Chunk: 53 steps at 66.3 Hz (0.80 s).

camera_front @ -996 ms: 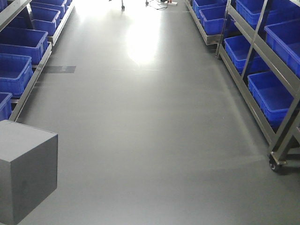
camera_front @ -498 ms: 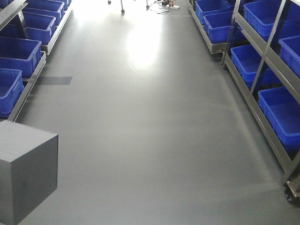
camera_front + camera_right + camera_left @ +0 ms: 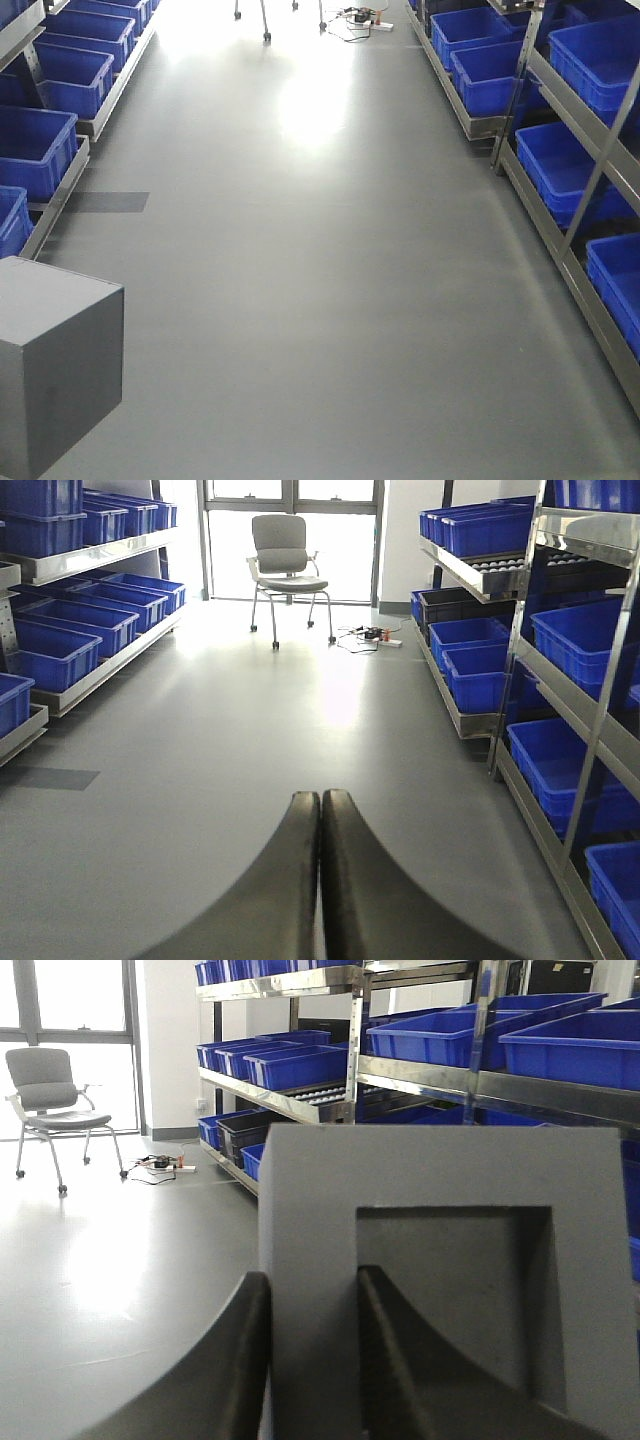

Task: Sort gray base to blue bin
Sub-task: 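Drive down the aisle between blue bin shelves carrying the block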

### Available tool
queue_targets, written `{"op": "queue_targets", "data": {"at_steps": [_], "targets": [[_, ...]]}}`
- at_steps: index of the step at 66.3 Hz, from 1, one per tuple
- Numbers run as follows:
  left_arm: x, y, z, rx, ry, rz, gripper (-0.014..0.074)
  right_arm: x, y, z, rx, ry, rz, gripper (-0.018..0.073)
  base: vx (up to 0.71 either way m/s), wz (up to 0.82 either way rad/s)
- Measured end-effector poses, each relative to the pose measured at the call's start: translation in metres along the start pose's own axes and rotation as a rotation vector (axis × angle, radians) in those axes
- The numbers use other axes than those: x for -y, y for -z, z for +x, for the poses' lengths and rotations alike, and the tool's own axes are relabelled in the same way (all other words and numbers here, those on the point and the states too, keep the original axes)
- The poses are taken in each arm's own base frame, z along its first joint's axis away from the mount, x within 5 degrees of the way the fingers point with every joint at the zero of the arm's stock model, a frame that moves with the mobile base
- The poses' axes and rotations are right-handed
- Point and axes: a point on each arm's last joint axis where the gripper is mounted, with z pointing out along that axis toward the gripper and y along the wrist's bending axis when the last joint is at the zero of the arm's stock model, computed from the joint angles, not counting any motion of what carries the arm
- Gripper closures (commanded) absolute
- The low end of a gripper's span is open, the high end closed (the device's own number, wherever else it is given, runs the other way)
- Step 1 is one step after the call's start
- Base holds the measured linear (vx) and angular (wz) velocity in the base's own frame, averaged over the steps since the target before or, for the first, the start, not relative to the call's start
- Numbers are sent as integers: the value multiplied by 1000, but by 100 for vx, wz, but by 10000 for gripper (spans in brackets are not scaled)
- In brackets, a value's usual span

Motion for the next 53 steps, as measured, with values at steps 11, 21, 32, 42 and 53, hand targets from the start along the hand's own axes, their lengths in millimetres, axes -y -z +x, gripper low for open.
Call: {"op": "queue_targets", "data": {"at_steps": [11,21,32,42,53], "targets": [[0,0,0,0,0,0,602,0,0,0,0,0,0,568,47,1],[0,0,0,0,0,0,602,0,0,0,0,0,0,568,47,0],[0,0,0,0,0,0,602,0,0,0,0,0,0,568,47,-1],[0,0,0,0,0,0,602,0,0,0,0,0,0,568,47,-2],[0,0,0,0,0,0,602,0,0,0,0,0,0,568,45,-2]]}}
